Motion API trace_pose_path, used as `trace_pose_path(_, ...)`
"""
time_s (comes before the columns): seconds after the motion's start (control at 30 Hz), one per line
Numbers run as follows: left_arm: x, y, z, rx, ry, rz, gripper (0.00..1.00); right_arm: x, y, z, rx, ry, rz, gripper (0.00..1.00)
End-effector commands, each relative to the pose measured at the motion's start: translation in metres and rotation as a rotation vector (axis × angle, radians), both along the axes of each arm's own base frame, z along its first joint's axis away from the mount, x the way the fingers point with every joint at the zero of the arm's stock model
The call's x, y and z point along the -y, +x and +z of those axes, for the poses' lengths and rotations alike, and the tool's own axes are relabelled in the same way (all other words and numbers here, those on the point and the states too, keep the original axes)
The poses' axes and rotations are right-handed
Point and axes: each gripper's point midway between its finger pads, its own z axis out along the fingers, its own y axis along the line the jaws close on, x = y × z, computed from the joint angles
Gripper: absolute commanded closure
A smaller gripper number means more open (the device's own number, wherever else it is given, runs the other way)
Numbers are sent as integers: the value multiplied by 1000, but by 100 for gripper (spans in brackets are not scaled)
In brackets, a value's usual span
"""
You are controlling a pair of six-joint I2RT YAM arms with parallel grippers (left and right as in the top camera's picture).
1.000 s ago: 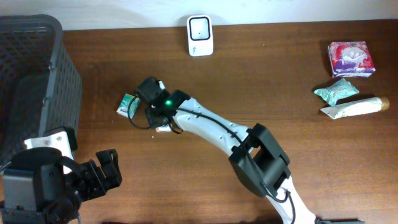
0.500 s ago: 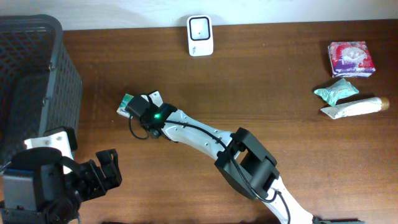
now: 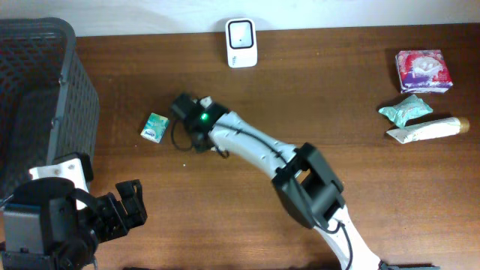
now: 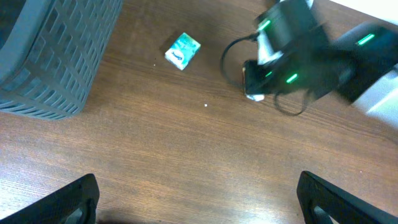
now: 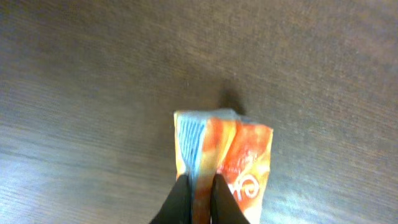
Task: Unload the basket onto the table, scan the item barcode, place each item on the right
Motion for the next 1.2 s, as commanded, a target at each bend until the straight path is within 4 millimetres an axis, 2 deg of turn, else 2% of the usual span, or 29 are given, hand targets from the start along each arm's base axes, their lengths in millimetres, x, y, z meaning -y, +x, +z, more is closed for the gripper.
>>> trace_pose_path(0.0, -2, 0, 1, 4, 4, 13, 1, -9, 19, 76, -125, 390, 82, 96)
trace_pose_path(0.03, -2, 0, 1, 5, 4, 13, 1, -5, 19, 86, -220, 542, 123, 96)
trace_pose_path(0.07, -2, 0, 1, 4, 4, 13, 1, 0, 19, 87, -273, 623, 147, 96)
trace_pose_path(0.13, -2, 0, 1, 4, 4, 13, 1, 27, 24, 78, -363, 725, 107, 96)
trace_pose_path(0.2, -2, 0, 1, 4, 4, 13, 1, 61, 29, 56, -413, 729, 15, 96)
trace_pose_path(0.27, -2, 0, 1, 4, 4, 13, 1, 103, 29, 23, -472, 752, -96, 96)
trace_pose_path(0.33, -2, 0, 1, 4, 4, 13, 1, 134, 31, 2, -484, 748, -176, 95)
trace_pose_path(0.37, -2, 0, 1, 4, 4, 13, 1, 155, 33, -8, -483, 729, -228, 90)
trace_pose_path(0.4, -2, 0, 1, 4, 4, 13, 1, 177, 36, -12, -478, 714, -274, 80)
trace_pose_path(0.47, -2, 0, 1, 5, 4, 13, 1, 203, 41, -4, -462, 721, -287, 65)
trace_pose_path(0.53, -2, 0, 1, 4, 4, 13, 1, 223, 44, 13, -453, 719, -276, 58)
trace_pose_path(0.6, -2, 0, 1, 4, 4, 13, 1, 226, 41, 26, -448, 710, -220, 46)
trace_pose_path(0.67, -2, 0, 1, 4, 4, 13, 1, 215, 36, 28, -449, 697, -155, 30)
trace_pose_path(0.73, -2, 0, 1, 4, 4, 13, 1, 197, 32, 28, -440, 680, -74, 25)
trace_pose_path(0.77, -2, 0, 1, 4, 4, 13, 1, 187, 31, 25, -427, 659, -28, 25)
trace_pose_path(0.87, -2, 0, 1, 4, 4, 13, 1, 169, 28, 2, -384, 482, 41, 26)
trace_pose_path(0.93, -2, 0, 1, 4, 4, 13, 1, 162, 26, -5, -371, 403, 58, 30)
trace_pose_path(1.0, -2, 0, 1, 4, 4, 13, 1, 165, 26, -12, -361, 313, 4, 32)
trace_pose_path(1.07, -2, 0, 1, 4, 4, 13, 1, 167, 27, -14, -356, 295, -1, 37)
trace_pose_path(1.13, -2, 0, 1, 4, 4, 13, 1, 166, 28, -18, -349, 299, 2, 51)
trace_pose_path(1.17, -2, 0, 1, 4, 4, 13, 1, 163, 27, -21, -349, 309, 8, 54)
